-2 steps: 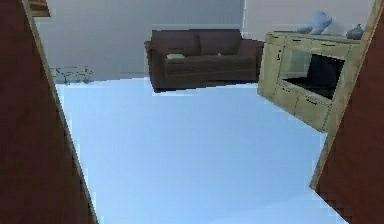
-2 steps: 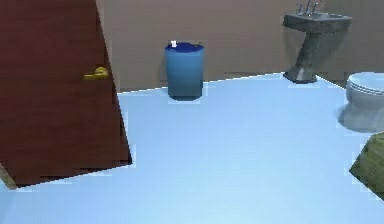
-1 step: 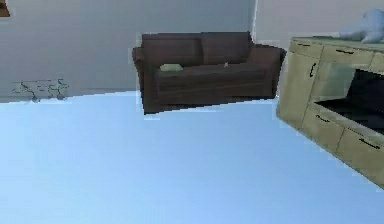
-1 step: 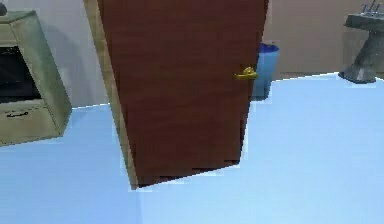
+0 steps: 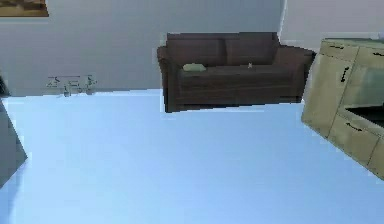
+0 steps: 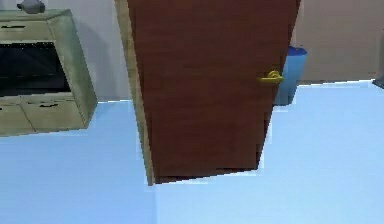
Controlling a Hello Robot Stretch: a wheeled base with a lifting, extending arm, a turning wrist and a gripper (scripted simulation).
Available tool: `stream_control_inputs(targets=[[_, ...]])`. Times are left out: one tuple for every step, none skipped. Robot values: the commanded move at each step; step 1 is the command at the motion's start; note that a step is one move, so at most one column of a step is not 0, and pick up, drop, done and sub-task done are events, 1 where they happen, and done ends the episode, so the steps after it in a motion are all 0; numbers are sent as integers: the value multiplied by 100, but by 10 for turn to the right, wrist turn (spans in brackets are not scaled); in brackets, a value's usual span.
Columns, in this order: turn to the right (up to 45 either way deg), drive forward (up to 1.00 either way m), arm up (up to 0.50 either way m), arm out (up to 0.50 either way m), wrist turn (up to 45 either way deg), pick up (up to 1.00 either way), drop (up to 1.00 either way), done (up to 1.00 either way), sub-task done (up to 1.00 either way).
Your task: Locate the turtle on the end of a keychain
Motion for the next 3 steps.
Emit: stream_control_inputs(targets=[[0,30,0,0,0,0,0,0,0],[-300,0,0,0,0,0,0,0,0],[0,100,0,0,0,0,0,0,0]])
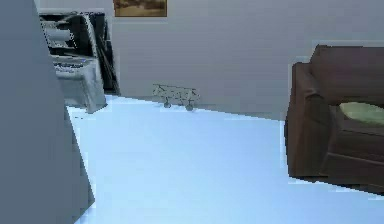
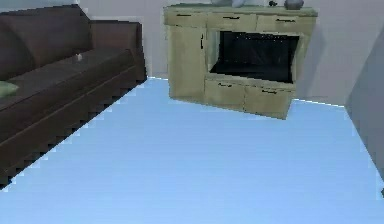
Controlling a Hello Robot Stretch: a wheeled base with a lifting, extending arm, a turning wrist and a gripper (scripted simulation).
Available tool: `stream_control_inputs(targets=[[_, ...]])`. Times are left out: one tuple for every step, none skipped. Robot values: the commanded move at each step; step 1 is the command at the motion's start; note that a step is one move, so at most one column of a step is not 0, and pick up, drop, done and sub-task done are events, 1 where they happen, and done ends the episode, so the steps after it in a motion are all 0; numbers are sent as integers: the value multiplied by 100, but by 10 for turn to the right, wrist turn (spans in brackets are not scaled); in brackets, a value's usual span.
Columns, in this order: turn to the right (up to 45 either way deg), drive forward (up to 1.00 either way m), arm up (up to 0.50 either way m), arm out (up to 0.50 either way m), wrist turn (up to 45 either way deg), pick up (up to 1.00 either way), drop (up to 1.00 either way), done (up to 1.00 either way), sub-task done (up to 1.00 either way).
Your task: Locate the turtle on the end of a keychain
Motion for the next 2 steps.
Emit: stream_control_inputs(targets=[[0,100,0,0,0,0,0,0,0],[-60,0,0,0,0,0,0,0,0]])
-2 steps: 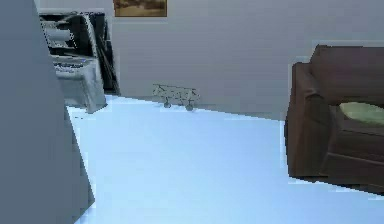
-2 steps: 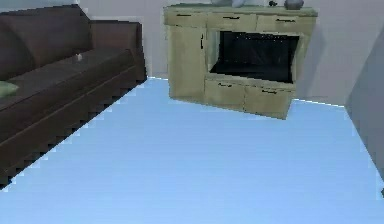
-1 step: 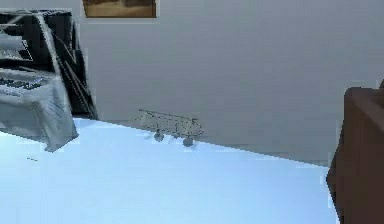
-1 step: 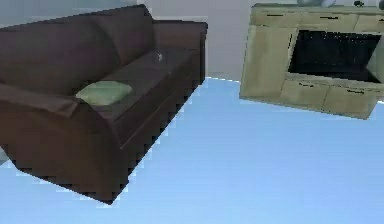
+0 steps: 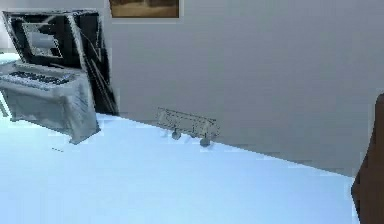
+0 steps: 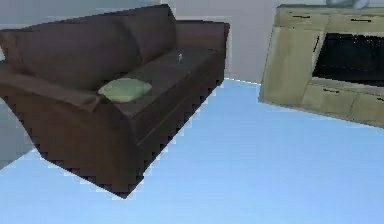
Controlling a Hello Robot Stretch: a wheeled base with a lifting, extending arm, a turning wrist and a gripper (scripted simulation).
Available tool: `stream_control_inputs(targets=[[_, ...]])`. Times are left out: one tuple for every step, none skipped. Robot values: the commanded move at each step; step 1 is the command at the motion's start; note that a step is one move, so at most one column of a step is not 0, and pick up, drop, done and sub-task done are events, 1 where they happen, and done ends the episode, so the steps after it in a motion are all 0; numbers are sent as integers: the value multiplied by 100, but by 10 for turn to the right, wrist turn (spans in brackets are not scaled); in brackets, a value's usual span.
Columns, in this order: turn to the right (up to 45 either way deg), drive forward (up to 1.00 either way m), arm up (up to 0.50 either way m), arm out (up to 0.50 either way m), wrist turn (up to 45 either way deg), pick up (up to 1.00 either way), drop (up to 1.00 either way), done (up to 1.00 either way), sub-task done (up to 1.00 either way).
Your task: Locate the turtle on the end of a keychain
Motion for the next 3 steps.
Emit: stream_control_inputs(targets=[[0,35,0,0,0,0,0,0,0],[-360,0,0,0,0,0,0,0,0],[-30,0,0,0,0,0,0,0,0]])
